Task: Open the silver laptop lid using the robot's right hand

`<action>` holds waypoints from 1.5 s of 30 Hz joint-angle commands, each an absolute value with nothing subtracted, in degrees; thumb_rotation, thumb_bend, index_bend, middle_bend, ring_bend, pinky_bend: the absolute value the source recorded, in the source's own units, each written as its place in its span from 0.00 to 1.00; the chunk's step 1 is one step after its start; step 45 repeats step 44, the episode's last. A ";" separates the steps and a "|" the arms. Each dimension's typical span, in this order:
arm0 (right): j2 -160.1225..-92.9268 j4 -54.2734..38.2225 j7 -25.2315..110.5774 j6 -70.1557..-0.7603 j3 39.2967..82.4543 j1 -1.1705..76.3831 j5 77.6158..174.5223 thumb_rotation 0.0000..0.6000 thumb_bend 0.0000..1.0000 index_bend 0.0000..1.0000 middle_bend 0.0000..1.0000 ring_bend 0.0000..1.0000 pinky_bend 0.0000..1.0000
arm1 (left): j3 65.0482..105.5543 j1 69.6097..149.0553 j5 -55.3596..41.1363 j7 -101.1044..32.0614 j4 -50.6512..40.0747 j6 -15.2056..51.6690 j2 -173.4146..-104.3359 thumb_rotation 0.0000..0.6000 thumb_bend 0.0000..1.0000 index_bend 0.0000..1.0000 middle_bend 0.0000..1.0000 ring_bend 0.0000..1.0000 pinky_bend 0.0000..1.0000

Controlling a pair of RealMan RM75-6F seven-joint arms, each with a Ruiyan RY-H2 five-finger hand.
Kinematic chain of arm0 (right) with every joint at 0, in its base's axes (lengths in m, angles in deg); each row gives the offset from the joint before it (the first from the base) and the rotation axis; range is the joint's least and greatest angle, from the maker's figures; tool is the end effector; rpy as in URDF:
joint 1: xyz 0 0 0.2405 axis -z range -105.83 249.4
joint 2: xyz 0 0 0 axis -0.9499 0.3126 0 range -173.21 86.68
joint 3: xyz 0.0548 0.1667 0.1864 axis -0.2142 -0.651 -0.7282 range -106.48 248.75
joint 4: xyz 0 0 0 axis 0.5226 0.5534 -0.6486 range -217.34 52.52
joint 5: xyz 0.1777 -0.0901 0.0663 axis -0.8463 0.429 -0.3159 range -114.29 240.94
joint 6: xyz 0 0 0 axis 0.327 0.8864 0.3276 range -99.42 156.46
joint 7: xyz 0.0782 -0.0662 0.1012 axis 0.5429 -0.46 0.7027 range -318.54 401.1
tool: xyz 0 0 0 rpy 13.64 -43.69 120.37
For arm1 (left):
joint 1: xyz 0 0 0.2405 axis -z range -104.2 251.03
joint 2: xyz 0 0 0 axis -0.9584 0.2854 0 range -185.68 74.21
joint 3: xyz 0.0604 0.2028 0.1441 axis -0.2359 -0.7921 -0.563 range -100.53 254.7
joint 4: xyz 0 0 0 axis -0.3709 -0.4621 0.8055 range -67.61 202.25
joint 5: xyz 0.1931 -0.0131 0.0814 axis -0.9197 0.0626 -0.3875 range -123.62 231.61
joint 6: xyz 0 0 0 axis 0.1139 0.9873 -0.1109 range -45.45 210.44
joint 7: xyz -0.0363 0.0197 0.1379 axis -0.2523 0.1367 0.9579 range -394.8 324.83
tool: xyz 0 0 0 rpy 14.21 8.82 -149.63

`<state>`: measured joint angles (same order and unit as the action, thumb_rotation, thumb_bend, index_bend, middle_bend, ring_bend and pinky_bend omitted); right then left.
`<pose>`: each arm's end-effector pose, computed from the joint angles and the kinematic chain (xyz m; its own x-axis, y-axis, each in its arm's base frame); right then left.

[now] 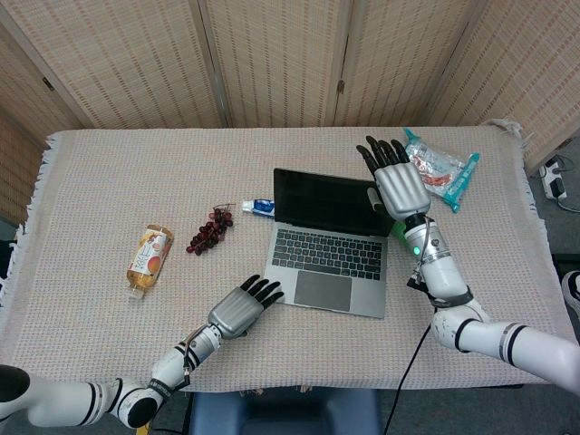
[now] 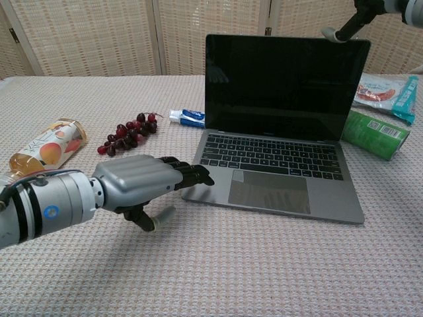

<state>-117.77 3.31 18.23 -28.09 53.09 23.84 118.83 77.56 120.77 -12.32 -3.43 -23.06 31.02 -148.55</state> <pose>-0.1306 -0.4164 0.1027 0.5011 0.0012 0.8654 -0.8359 -0.2580 0.4844 -0.1149 0.2807 -0.0729 0.6626 0.3000 0.6863 0.6665 -0.6541 -0.3576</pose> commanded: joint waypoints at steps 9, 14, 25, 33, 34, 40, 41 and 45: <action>-104.62 18.41 32.08 -38.76 61.23 38.47 135.23 1.00 0.55 0.00 0.00 0.01 0.00 | 79.44 113.79 -16.71 -14.59 -30.33 21.38 -136.12 1.00 0.70 0.08 0.00 0.00 0.00; -101.42 18.95 40.62 -43.94 66.03 44.95 143.90 1.00 0.55 0.00 0.00 0.02 0.00 | 79.56 109.30 -18.96 -18.46 -32.20 15.07 -130.37 1.00 0.70 0.09 0.00 0.00 0.00; -102.35 12.53 48.82 -54.89 73.09 55.90 154.16 1.00 0.55 0.00 0.00 0.00 0.00 | 76.92 95.60 -22.04 -25.94 -31.48 -0.45 -122.92 1.00 0.70 0.09 0.00 0.00 0.00; -105.49 8.66 51.34 -58.31 75.23 61.64 154.14 1.00 0.55 0.00 0.00 0.00 0.00 | 74.62 86.62 -25.84 -27.69 -26.94 -10.19 -123.77 1.00 0.68 0.09 0.01 0.00 0.00; -105.73 8.45 51.69 -58.69 75.43 62.18 154.30 1.00 0.55 0.00 0.00 0.00 0.00 | 74.47 85.79 -26.22 -27.63 -26.44 -11.08 -124.09 1.00 0.68 0.09 0.01 0.00 0.00; -107.91 6.90 51.65 -61.82 75.69 65.52 154.82 1.00 0.55 0.00 0.00 0.00 0.00 | 73.92 81.50 -27.46 -26.87 -25.17 -14.46 -125.86 1.00 0.65 0.09 0.01 0.00 0.00; -108.24 6.71 51.08 -62.23 75.52 65.91 154.73 1.00 0.55 0.00 0.00 0.00 0.00 | 73.87 81.16 -27.78 -26.29 -24.99 -14.67 -126.07 1.00 0.65 0.09 0.01 0.00 0.00; -109.25 6.49 49.23 -63.29 74.88 66.96 154.49 1.00 0.55 0.00 0.00 0.00 0.00 | 74.01 80.52 -28.96 -24.99 -24.75 -14.74 -126.59 1.00 0.65 0.09 0.01 0.00 0.00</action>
